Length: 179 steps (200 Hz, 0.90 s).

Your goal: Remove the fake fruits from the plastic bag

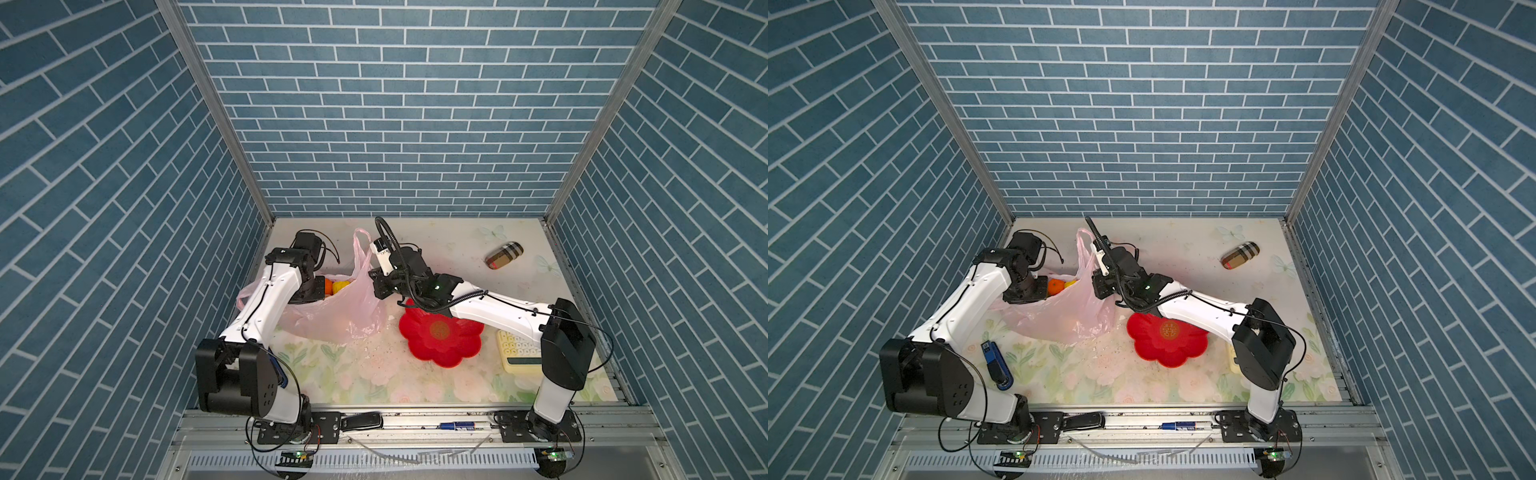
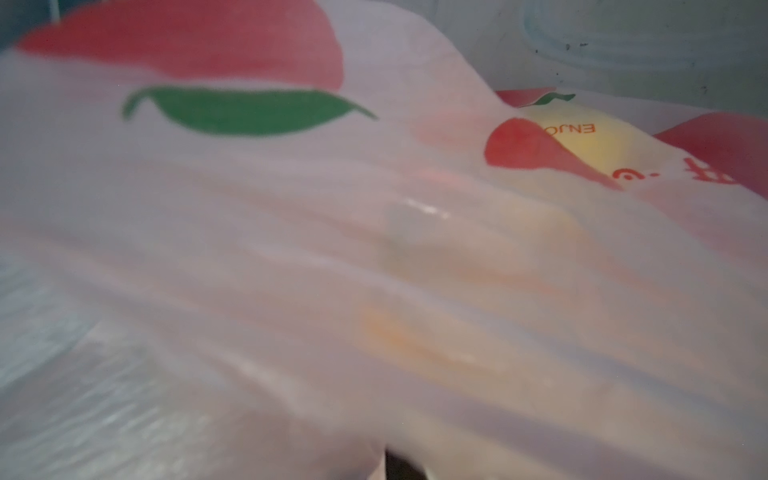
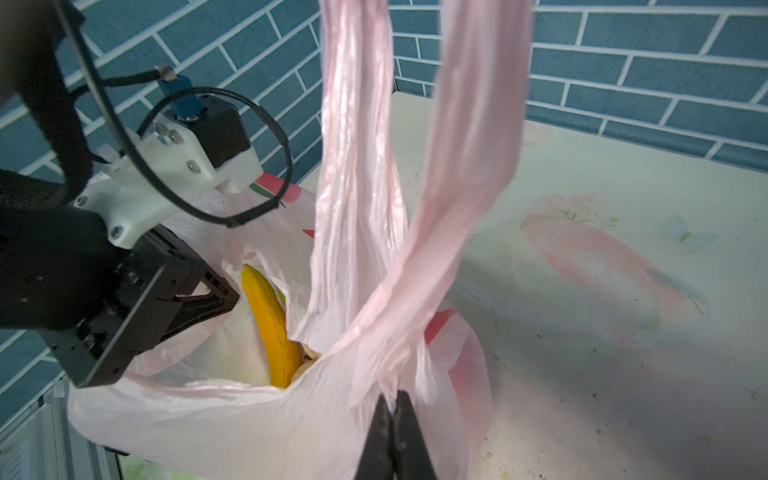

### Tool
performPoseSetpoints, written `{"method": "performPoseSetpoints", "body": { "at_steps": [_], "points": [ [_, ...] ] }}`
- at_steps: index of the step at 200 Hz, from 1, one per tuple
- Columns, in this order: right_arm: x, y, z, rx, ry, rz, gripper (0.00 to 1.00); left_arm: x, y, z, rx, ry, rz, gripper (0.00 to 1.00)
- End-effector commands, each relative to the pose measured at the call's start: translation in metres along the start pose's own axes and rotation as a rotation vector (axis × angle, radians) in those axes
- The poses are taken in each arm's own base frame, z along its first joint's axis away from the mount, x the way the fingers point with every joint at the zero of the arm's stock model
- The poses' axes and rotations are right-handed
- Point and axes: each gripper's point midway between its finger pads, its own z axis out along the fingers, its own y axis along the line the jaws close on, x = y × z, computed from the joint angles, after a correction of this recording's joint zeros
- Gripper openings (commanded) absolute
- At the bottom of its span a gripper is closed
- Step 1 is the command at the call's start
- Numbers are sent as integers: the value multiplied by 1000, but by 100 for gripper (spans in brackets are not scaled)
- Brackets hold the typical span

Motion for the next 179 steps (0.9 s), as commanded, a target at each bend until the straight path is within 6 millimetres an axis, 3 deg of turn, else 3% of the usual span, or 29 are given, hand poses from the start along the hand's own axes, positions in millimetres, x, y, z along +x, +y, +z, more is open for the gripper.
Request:
{"method": "performPoseSetpoints", "body": {
  "at_steps": [1,42,106,158,179],
  "points": [
    [-16,-10,-12,31,-53,25,0,-14,-1,-13,52,-88,-59,3],
    [-39,-24,-9,56,-83,-9,0,-50,-3,-41,188,-220,-172,0],
    [-73,-45,5,62,-97,-48,0,-94,-13,-63,323,-290,-232,0],
    [-93,-60,5,72,-114,-64,0,-111,-17,-81,361,-324,-235,0],
    [-91,-63,6,65,-96,-62,0,-110,-19,-81,371,-314,-232,0]
  ]
}}
